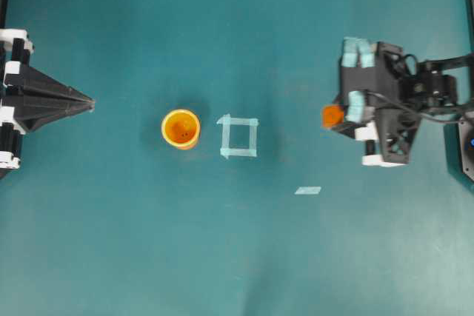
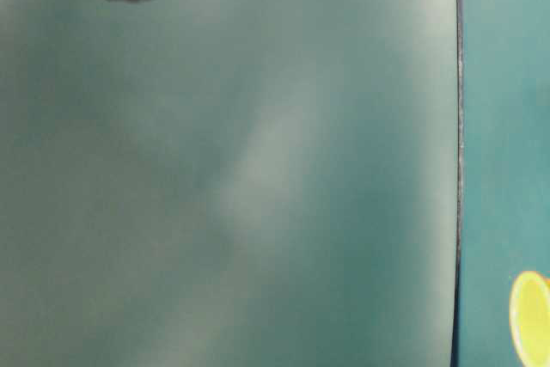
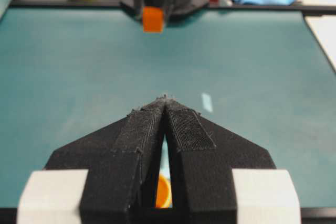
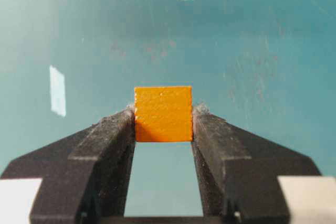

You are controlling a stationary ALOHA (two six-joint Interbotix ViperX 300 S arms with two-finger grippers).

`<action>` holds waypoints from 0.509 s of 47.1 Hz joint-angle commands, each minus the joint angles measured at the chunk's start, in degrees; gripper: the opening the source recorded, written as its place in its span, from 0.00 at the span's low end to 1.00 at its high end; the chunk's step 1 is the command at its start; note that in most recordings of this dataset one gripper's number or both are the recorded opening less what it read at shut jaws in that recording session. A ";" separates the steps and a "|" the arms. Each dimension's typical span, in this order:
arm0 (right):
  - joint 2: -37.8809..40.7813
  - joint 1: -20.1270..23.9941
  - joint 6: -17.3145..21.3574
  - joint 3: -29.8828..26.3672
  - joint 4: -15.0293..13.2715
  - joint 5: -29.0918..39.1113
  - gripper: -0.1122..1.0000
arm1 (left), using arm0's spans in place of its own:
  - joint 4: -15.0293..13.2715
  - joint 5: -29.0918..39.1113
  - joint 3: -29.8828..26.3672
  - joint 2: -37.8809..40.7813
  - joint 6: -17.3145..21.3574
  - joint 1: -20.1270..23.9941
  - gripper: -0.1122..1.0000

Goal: Move the block to the right with right arm.
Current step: 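Lift the held block and carry it right off the table edge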

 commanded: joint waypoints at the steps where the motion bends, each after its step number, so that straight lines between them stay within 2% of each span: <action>1: -3.87 0.09 0.18 0.53 0.26 0.97 0.46 | 0.09 -0.18 -1.76 0.18 -0.09 -0.09 0.10; 10: -11.16 0.09 1.32 3.34 0.35 4.83 0.46 | 0.09 -0.18 -1.76 0.18 -0.09 -0.09 0.10; 24: -20.57 0.09 1.49 5.19 0.35 14.94 0.46 | 0.09 -0.18 -1.67 0.26 -0.09 -0.09 0.10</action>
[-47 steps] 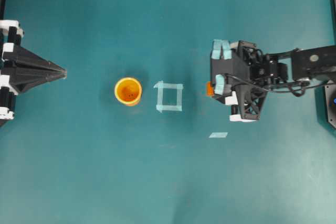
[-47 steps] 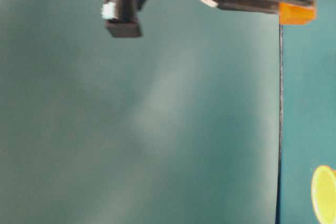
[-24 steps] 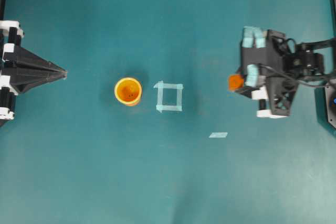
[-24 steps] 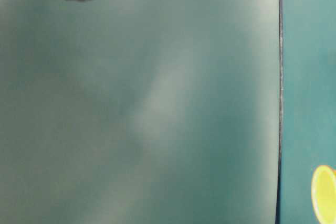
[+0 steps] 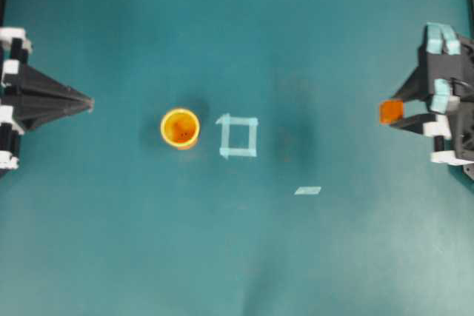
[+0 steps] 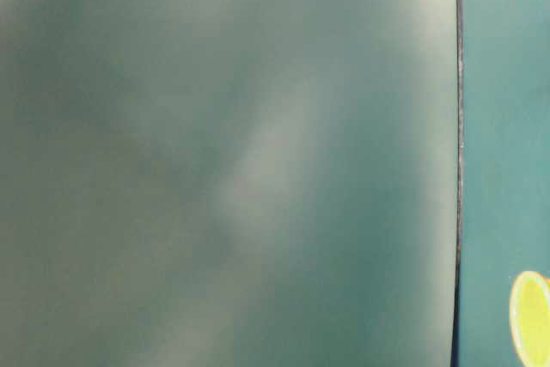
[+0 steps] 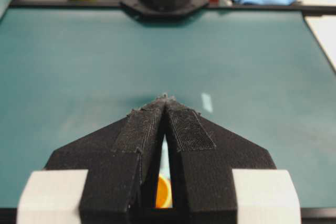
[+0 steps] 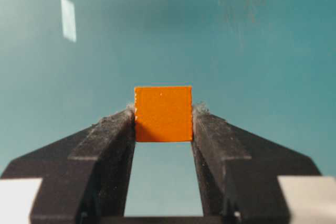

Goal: Move the block to the right with right arm.

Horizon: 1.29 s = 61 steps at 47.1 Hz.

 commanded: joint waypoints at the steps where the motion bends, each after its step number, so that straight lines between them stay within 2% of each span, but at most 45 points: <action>1: -2.29 0.09 0.18 -0.35 0.26 2.37 0.46 | 0.09 -0.26 -1.67 0.26 0.00 -0.09 0.10; 21: -15.21 0.09 3.43 5.10 1.41 10.55 0.46 | 0.09 0.09 -1.67 0.35 0.00 -0.09 0.10; 35: -23.55 0.09 4.22 5.36 1.32 20.65 0.46 | 0.09 -0.18 -1.76 0.44 0.00 -0.09 0.10; 45: -26.19 0.09 4.31 5.10 1.41 23.73 0.46 | 0.09 -0.26 -1.76 0.44 0.00 -0.09 0.10; 61: -26.46 0.09 4.22 5.54 1.32 23.73 0.46 | 0.09 -0.35 -1.76 0.44 0.00 -0.09 0.10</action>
